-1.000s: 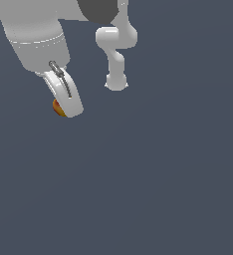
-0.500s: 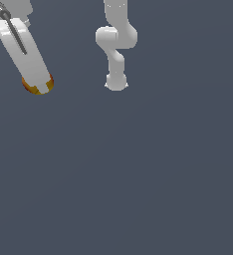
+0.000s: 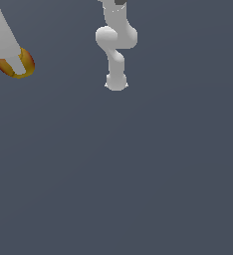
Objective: Pick up the object and move it to a goal position.
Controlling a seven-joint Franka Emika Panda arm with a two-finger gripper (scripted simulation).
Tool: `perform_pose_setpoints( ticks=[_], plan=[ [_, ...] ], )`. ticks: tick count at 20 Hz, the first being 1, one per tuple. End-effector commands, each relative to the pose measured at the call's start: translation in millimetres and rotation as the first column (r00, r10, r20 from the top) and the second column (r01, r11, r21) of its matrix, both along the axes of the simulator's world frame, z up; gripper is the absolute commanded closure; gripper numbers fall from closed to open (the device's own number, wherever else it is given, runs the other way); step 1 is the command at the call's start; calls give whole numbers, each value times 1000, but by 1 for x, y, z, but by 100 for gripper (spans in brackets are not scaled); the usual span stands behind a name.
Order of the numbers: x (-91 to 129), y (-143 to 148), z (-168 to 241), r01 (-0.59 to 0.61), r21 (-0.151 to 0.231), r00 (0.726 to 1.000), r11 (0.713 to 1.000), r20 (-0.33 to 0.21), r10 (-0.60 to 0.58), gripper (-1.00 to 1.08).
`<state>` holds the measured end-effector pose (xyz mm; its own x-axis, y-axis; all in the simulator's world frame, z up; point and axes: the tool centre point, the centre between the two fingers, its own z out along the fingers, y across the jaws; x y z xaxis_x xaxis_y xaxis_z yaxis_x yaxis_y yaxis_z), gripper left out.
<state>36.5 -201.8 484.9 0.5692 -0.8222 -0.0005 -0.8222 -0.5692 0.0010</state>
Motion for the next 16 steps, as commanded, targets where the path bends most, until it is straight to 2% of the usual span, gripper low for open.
perform_pose_setpoints(
  ticks=[1, 16],
  plan=[
    [0, -4, 7, -1, 0, 1000, 1000, 1, 1, 108],
    [2, -11, 20, -1, 0, 1000, 1000, 1, 1, 108]
  ],
)
